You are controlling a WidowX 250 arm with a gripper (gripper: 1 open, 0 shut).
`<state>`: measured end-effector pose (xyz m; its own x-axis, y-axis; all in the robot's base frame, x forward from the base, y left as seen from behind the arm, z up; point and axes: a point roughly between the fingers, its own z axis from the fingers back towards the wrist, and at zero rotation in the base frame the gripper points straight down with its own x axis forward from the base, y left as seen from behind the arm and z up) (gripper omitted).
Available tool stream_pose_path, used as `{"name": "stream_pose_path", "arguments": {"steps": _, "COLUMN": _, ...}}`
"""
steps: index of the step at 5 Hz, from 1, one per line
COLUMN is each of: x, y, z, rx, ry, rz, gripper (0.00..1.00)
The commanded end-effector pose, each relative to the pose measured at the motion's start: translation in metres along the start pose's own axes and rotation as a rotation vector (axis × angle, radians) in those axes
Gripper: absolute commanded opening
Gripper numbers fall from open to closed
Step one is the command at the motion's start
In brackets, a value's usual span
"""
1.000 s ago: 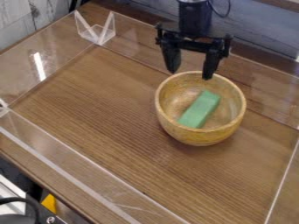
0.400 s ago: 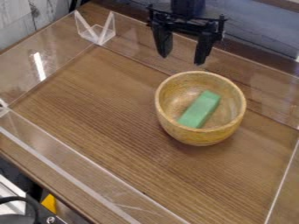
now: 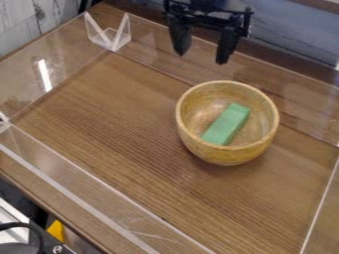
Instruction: Put the green block in the brown bowl
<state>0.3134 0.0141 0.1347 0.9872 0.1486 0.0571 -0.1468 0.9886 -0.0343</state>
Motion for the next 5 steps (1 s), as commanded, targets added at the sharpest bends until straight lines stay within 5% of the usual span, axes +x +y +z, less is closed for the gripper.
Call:
{"name": "stream_pose_path", "arguments": {"steps": 1, "x": 0.009, "y": 0.007, "z": 0.024, "rx": 0.012, "ry": -0.085, "rz": 0.001, "gripper": 1.00}}
{"name": "stream_pose_path", "arguments": {"steps": 5, "x": 0.028, "y": 0.032, "z": 0.007, "rx": 0.037, "ry": -0.082, "rz": 0.004, "gripper": 1.00}}
